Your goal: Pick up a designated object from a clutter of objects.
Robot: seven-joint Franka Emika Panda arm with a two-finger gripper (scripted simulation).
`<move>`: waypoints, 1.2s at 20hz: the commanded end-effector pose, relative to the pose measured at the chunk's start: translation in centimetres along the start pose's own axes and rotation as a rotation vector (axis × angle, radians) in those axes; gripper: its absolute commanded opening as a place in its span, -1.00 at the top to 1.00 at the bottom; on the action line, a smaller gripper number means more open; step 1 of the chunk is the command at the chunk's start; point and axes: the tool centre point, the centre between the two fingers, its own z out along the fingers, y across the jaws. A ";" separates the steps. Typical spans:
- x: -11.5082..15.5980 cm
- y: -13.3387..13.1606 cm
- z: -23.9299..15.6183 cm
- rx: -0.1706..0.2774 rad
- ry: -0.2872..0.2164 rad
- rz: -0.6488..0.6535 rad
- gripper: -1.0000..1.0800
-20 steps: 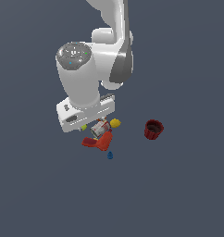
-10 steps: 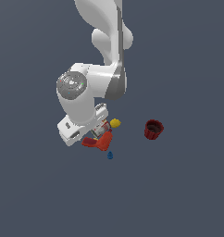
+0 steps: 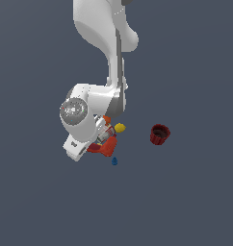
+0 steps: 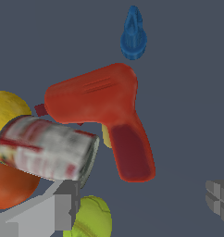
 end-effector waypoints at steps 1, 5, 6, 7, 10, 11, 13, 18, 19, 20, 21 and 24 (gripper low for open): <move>-0.2 0.3 1.4 0.011 -0.007 -0.061 -1.00; -0.4 0.7 3.1 0.027 -0.015 -0.139 -1.00; -0.5 0.7 3.5 0.030 -0.017 -0.156 -1.00; -0.5 0.8 3.8 0.034 -0.018 -0.171 -1.00; -0.6 0.9 4.7 0.041 -0.021 -0.208 -1.00; -0.7 0.9 4.9 0.043 -0.022 -0.218 -1.00; -0.7 1.0 5.3 0.047 -0.023 -0.233 -1.00; -0.8 1.1 5.7 0.050 -0.024 -0.249 -1.00; -0.8 1.0 5.6 0.050 -0.024 -0.245 -1.00; -0.8 1.0 5.6 0.050 -0.024 -0.245 -1.00; -0.8 1.0 5.7 0.050 -0.024 -0.245 -1.00; -0.8 1.0 6.5 0.050 -0.024 -0.247 -1.00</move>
